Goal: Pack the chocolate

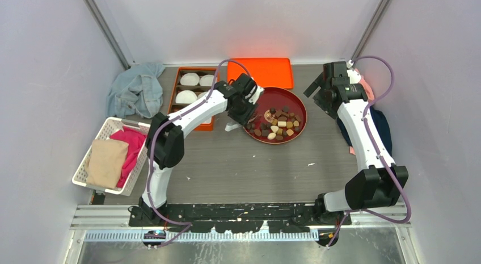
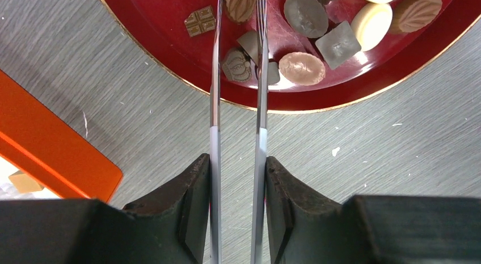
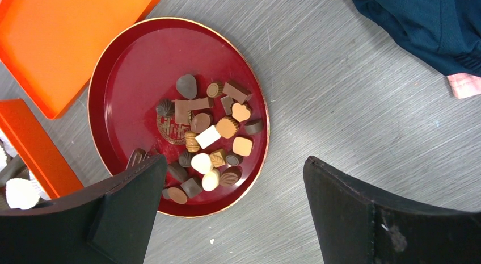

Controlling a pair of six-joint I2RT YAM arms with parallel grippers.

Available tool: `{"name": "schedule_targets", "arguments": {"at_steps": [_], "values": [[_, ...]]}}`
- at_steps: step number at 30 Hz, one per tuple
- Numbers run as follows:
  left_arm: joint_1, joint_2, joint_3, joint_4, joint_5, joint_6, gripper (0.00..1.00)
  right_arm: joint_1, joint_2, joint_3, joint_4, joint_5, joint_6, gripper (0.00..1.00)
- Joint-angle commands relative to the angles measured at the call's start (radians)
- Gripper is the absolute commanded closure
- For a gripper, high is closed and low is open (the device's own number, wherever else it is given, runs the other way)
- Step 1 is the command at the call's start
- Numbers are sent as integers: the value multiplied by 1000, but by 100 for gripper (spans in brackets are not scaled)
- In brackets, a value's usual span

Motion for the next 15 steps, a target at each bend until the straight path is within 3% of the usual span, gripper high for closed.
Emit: {"name": "schedule_targets", "arguments": {"at_steps": [1, 11, 15], "values": [[-4, 2, 58, -14, -12, 13, 64, -4, -4, 48, 25, -1, 6, 4], [-4, -20, 103, -25, -31, 18, 87, -4, -4, 48, 27, 2, 6, 4], [-4, -45, 124, -17, -34, 15, 92, -4, -3, 48, 26, 2, 7, 4]]}}
